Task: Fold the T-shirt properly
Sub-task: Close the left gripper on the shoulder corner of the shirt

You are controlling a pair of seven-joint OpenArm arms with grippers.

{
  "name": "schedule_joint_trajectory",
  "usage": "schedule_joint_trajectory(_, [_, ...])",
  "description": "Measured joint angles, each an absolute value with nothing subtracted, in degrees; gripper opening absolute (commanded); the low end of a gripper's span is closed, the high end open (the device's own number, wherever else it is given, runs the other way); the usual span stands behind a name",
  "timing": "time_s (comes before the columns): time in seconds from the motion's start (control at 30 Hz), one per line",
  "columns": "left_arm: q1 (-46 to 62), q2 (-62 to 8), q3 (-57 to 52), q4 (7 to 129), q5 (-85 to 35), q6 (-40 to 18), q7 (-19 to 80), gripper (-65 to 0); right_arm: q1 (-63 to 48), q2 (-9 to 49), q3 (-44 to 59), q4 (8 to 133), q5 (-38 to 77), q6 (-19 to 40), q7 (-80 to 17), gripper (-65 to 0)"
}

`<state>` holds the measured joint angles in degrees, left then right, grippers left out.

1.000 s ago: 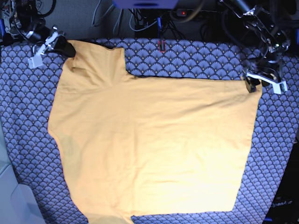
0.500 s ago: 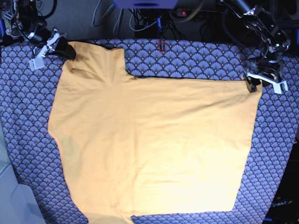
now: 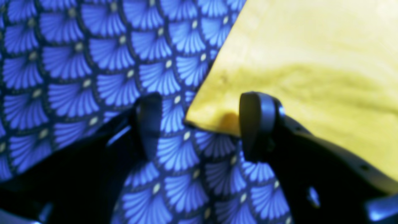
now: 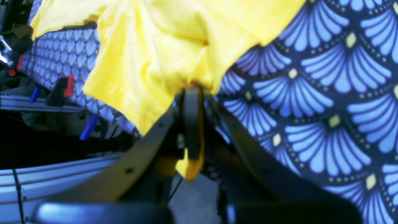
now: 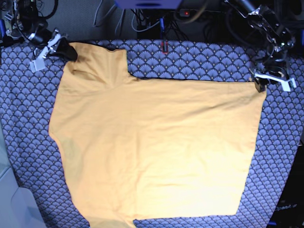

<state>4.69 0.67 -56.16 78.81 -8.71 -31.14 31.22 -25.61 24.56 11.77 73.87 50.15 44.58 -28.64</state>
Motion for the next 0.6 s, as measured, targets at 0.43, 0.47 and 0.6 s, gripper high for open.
schedule_joint_trajectory(0.43, [4.2, 0.0, -55.5, 76.1, -9.7, -31.2, 29.8, -48.7, -25.6, 24.4, 11.7, 73.9, 50.2, 44.6, -28.4, -65.0])
schedule_joint_trajectory(0.47, [4.5, -0.1, -54.6, 76.1, -9.8, -31.0, 29.6, -55.6, -25.6, 24.4, 11.7, 73.9, 50.2, 44.6, -28.4, -65.0])
schedule_joint_trajectory(0.6, [4.6, -0.1, -52.7, 75.9, -9.7, -31.1, 30.0, -65.0, -25.6, 24.4, 11.7, 73.9, 49.9, 44.5, -28.2, -65.0])
